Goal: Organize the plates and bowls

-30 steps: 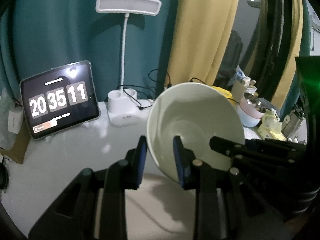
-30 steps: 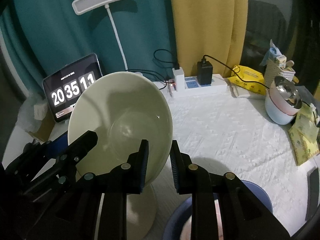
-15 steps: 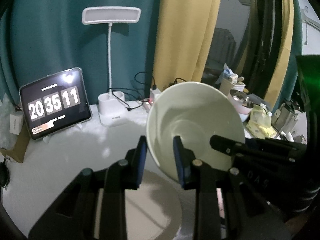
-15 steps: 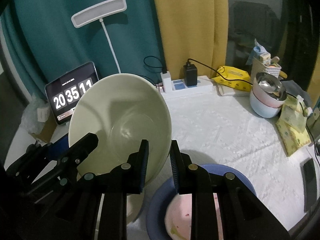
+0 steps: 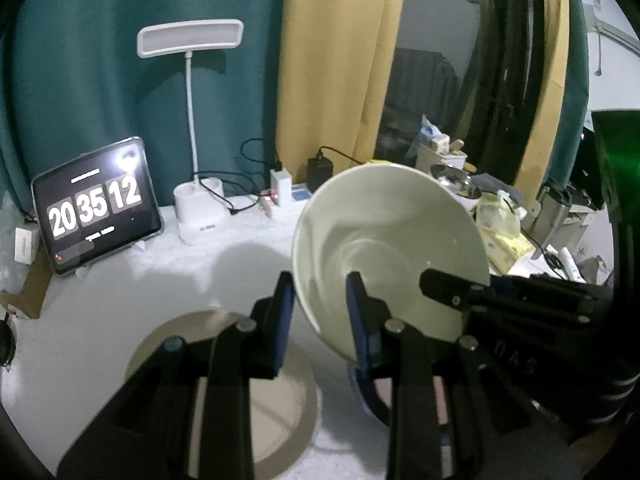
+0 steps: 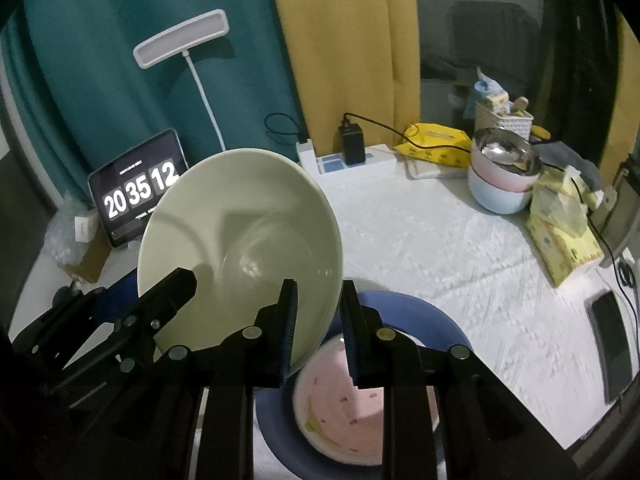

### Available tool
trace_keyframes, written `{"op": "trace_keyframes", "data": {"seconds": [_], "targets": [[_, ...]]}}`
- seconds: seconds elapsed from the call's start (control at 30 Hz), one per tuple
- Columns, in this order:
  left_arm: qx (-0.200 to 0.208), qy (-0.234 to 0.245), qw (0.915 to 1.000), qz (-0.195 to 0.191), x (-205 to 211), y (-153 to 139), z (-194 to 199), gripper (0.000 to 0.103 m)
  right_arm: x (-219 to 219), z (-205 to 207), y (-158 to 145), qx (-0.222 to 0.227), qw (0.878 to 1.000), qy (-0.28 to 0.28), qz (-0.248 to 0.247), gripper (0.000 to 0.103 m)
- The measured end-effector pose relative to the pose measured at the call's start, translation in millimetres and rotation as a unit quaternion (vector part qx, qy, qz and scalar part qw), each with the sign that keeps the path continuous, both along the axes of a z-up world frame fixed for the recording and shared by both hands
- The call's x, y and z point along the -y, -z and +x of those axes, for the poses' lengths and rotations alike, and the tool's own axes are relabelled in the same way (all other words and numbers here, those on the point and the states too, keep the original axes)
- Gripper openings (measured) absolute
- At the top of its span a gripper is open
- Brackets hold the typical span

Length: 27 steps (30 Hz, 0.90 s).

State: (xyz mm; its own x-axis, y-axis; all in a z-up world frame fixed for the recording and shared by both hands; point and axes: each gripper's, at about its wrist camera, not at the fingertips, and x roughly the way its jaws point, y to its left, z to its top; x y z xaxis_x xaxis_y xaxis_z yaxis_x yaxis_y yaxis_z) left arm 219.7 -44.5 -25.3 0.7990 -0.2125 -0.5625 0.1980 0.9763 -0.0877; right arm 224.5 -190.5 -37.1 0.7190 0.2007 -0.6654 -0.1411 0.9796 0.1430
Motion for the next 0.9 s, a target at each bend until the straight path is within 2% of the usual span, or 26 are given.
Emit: {"op": "trace_keyframes", "data": {"seconds": [0.43, 0.9], "targets": [[-0.019, 0.021, 0.9996, 0.004, 36.7, 19.6, -14.7, 0.027, 37.6, -21.7, 19.9, -0.015, 1.0, 0.023, -0.001, 0.023], [-0.047, 0.029, 0.9983, 0.017, 57.3, 45.2, -16.2, 0.027, 57.2, -24.2, 46.0, -0.041, 0.999, 0.027, 0.002, 0.023]]}}
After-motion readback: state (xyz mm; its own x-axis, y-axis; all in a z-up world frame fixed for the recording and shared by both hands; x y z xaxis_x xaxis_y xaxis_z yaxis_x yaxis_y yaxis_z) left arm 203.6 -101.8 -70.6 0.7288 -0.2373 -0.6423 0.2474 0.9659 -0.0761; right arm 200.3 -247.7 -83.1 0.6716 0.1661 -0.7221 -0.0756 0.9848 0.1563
